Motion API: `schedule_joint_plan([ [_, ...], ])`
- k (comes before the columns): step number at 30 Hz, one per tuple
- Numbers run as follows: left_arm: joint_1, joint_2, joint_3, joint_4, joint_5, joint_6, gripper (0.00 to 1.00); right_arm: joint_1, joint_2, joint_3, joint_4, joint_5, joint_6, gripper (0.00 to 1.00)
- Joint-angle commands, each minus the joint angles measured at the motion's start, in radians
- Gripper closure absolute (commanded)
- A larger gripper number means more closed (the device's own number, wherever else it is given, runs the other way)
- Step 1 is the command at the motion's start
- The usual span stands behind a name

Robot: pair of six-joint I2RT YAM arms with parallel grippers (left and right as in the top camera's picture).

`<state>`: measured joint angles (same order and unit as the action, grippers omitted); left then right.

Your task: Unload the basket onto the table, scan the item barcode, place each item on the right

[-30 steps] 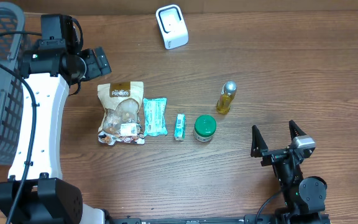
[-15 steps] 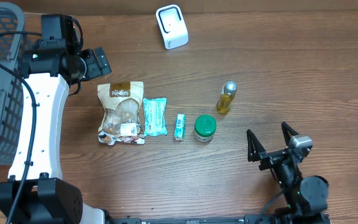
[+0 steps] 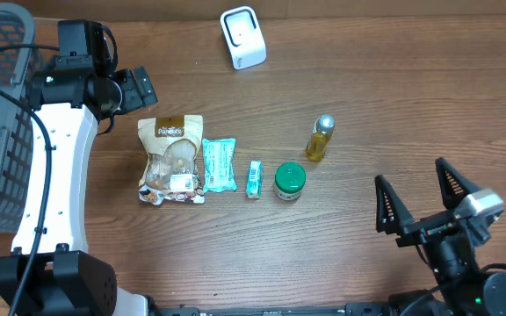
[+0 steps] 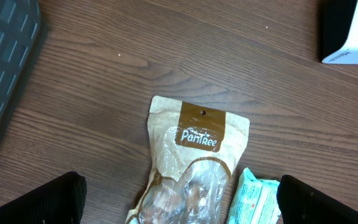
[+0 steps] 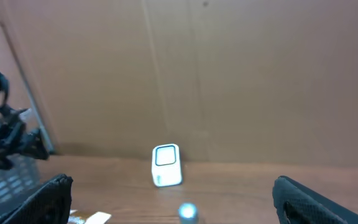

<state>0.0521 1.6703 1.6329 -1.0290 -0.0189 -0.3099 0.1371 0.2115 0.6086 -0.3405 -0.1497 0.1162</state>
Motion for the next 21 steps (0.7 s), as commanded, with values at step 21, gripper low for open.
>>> schedule_joint_plan([
  [21, -0.006, -0.002, 0.007, 0.000, -0.010, 0.008, 0.00, -0.004, 0.652, 0.623, -0.533, -0.142, 0.008, 0.00],
])
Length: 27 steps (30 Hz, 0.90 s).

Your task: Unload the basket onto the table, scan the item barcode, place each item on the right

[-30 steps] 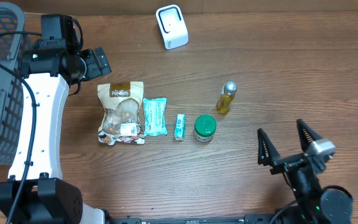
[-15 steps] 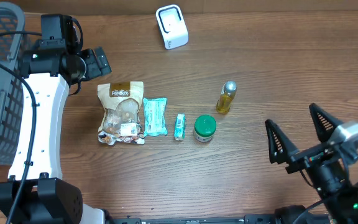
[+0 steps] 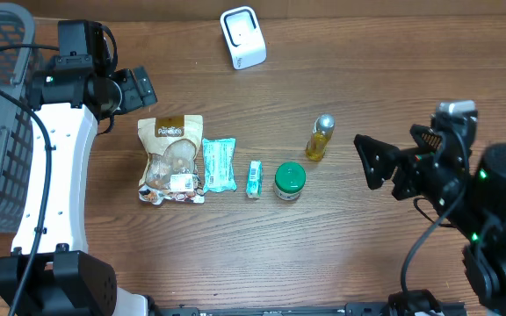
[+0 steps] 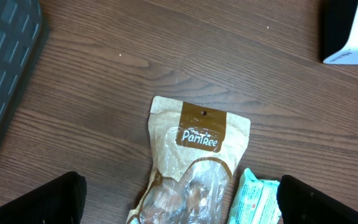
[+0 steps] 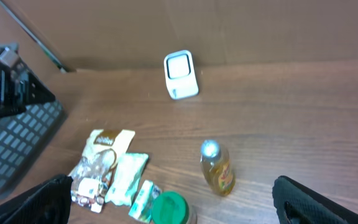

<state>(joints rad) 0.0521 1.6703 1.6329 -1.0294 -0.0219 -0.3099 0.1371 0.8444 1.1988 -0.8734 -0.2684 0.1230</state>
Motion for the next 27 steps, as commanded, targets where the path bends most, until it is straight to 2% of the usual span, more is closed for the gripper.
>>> schedule_joint_plan([
  [1, -0.006, -0.002, 0.007, 0.001, -0.008, 0.008, 0.00, -0.004, 0.034, 0.033, -0.001, -0.023, 0.001, 0.00],
  [21, -0.006, -0.002, 0.007, 0.001, -0.008, 0.008, 0.01, -0.004, 0.049, 0.033, 0.032, -0.026, 0.046, 0.00],
  [27, -0.006, -0.002, 0.007, 0.001, -0.008, 0.008, 0.00, -0.004, 0.049, 0.033, 0.007, -0.026, 0.278, 0.00],
])
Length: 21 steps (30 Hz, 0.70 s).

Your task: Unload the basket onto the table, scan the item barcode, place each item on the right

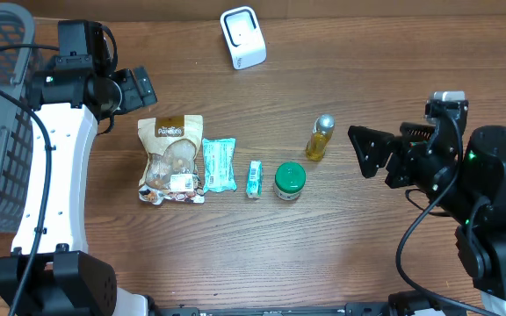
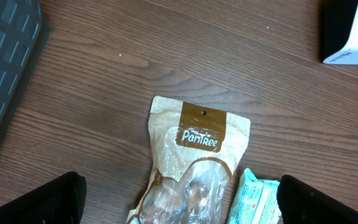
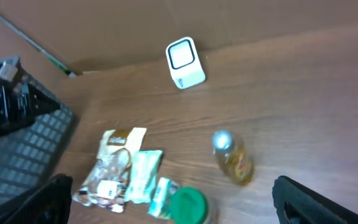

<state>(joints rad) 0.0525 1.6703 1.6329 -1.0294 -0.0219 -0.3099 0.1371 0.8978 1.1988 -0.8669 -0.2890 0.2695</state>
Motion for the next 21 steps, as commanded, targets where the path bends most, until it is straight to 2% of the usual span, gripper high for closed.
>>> schedule_joint_plan([
  [1, -0.007, -0.002, 0.007, 0.001, -0.008, 0.008, 0.01, -0.004, -0.004, 0.033, 0.001, -0.005, 0.131, 0.00],
  [21, -0.007, -0.002, 0.007, 0.001, -0.008, 0.008, 0.00, -0.004, 0.002, 0.032, -0.011, -0.005, 0.130, 0.00],
])
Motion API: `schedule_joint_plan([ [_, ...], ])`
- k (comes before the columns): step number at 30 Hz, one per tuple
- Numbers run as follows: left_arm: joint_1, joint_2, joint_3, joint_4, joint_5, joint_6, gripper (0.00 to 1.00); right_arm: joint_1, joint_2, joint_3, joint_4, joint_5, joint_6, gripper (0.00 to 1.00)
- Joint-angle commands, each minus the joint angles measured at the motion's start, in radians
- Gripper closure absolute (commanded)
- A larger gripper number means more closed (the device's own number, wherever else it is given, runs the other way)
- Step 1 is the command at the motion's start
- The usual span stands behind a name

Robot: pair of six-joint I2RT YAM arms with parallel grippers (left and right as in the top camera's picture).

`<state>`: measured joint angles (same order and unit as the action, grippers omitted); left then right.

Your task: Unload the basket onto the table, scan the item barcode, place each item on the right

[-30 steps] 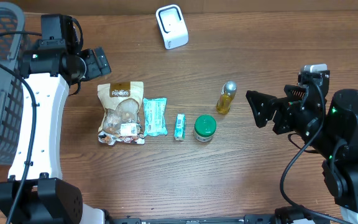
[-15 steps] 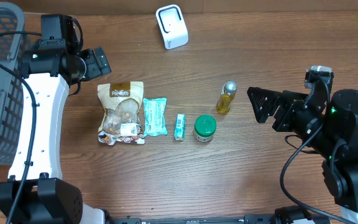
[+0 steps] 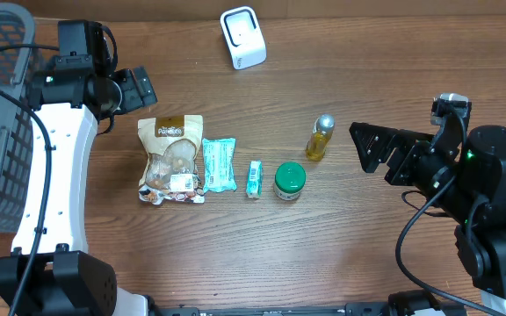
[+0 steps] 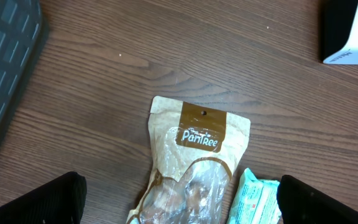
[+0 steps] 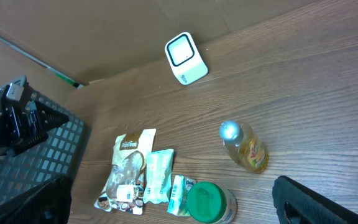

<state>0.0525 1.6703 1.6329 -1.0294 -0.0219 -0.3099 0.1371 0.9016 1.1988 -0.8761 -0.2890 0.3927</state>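
Observation:
The white barcode scanner [image 3: 242, 37] stands at the table's far edge, also in the right wrist view [image 5: 186, 58]. In a row at mid-table lie a Pantree snack pouch [image 3: 172, 158], a teal packet [image 3: 219, 164], a small teal box [image 3: 254, 179], a green-lidded jar [image 3: 290, 182] and an upright yellow bottle [image 3: 320, 139]. My left gripper [image 4: 179, 205] hangs open above the pouch [image 4: 191, 162], holding nothing. My right gripper [image 3: 380, 151] is open and empty, right of the bottle [image 5: 246, 148], looking down over the row.
A grey mesh basket fills the left edge of the table, beside the left arm. The back wall rises just behind the scanner. Bare wood lies in front of the row of items and to the right of the bottle.
My right gripper has shifted slightly to the right and its view has tilted, so the items sit a little differently in it. The left arm and all the items are unmoved.
My right gripper was first low at the front right, open, facing the back wall. Then it stood higher, right of the bottle, looking down at the items. It has stayed open near there since. The left gripper stayed open over the pouch throughout.

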Motion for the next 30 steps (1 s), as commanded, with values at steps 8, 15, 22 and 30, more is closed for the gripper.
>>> schedule_joint_plan([
  [8, -0.007, -0.002, 0.007, 0.001, -0.008, 0.008, 0.00, -0.004, 0.012, 0.032, -0.013, -0.005, 0.004, 0.00],
  [15, -0.007, -0.002, 0.007, 0.001, -0.008, 0.008, 0.00, -0.004, 0.080, 0.032, -0.028, -0.005, 0.004, 0.00],
  [22, -0.007, -0.002, 0.007, 0.001, -0.008, 0.008, 0.00, -0.004, 0.143, 0.032, -0.028, -0.005, 0.004, 0.00],
  [30, -0.007, -0.002, 0.007, 0.001, -0.008, 0.008, 0.01, -0.004, 0.149, 0.032, -0.027, -0.001, 0.004, 0.00],
])
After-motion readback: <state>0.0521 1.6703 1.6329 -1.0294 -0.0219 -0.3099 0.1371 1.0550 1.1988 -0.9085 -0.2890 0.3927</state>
